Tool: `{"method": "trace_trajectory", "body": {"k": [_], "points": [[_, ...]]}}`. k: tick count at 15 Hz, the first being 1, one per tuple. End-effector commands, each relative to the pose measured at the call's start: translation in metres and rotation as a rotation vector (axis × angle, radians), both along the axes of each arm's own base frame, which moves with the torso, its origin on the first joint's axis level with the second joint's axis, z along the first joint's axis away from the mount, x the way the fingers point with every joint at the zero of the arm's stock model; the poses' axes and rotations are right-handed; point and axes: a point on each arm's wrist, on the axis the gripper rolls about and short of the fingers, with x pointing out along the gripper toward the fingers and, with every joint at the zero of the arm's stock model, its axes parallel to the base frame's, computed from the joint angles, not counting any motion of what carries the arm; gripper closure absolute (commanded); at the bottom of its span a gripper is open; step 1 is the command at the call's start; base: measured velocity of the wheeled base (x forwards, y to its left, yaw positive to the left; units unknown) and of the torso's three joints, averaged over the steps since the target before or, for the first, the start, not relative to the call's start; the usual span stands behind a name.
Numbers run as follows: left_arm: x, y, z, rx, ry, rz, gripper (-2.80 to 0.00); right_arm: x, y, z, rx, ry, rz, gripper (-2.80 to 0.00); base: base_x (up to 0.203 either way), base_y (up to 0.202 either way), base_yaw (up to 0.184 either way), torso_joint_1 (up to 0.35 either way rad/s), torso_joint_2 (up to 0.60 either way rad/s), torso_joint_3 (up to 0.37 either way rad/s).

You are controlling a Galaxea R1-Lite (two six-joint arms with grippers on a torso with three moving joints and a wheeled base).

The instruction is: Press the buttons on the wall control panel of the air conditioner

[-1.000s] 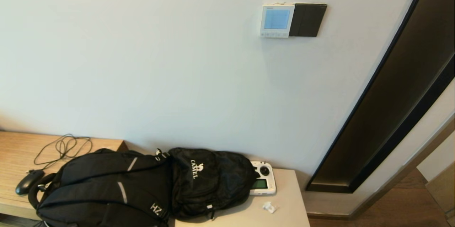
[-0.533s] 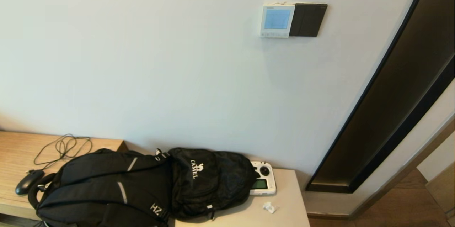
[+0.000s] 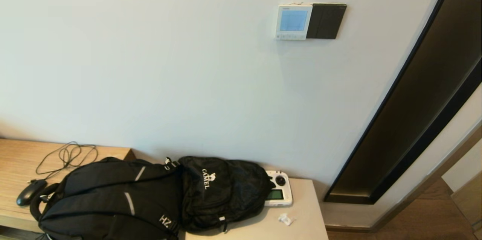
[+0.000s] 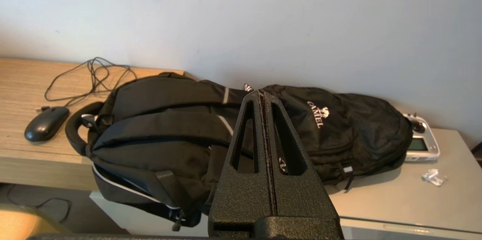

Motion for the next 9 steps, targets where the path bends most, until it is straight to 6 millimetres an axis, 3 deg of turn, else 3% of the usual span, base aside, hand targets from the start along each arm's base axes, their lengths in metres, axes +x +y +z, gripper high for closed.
{"method": "trace_trajectory", "body": {"k": [1, 9], "points": [[0.0000, 0.0000, 0.0000, 0.000, -0.001, 0.002, 0.00, -0.0009, 0.0000, -0.0007, 0.005, -0.010, -0.003, 0.00, 0.000, 0.000, 0.000, 0.000, 0.00, 0.000], [-0.0001, 0.0000, 0.0000, 0.000, -0.002, 0.002, 0.00, -0.0008, -0.0002, -0.0005, 0.023, -0.010, -0.013, 0.00, 0.000, 0.000, 0.000, 0.000, 0.00, 0.000]]}}
